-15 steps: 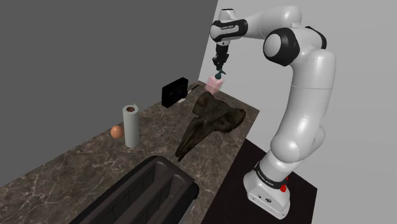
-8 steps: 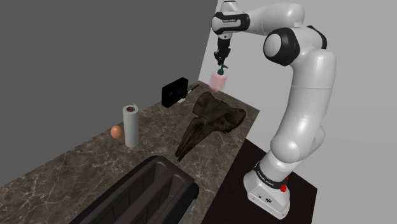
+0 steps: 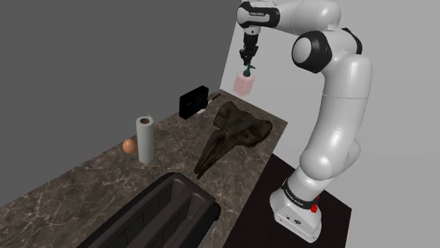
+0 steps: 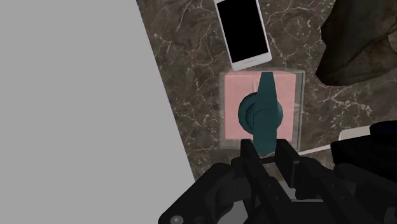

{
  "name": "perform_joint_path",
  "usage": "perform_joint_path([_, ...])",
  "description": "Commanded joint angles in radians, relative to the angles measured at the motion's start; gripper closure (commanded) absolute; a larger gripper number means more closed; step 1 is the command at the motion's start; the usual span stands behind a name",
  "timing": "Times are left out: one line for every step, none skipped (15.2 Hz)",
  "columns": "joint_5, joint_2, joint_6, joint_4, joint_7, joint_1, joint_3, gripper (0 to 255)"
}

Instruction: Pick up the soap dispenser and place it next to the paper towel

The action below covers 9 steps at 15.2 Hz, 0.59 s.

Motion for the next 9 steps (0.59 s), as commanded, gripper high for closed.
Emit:
perform_joint_path([0.002,0.006,-0.032,0.038,-0.005,-0.001,0.0,255])
perform_joint_path([0.003,0.009,-0.047,0.056,-0.008,-0.002,0.0,255])
perform_joint_path([0.004,0.012,-0.062,0.074,-0.01,-0.003,0.0,255])
perform_joint_path([0.005,0.016,-0.077,0.093,-0.013,-0.004,-0.001,255])
perform_joint_path([0.006,0.02,-0.092,0.113,-0.016,-0.006,-0.001,255])
perform_joint_path([0.008,0.024,-0.108,0.134,-0.019,-0.007,-0.001,255])
perform_joint_path([0.009,0.03,-0.124,0.156,-0.022,-0.008,-0.001,255])
perform_joint_path([0.01,0.035,-0.141,0.178,-0.026,-0.01,-0.001,255])
perform_joint_path([0.012,0.042,-0.157,0.202,-0.029,-0.012,-0.001,255])
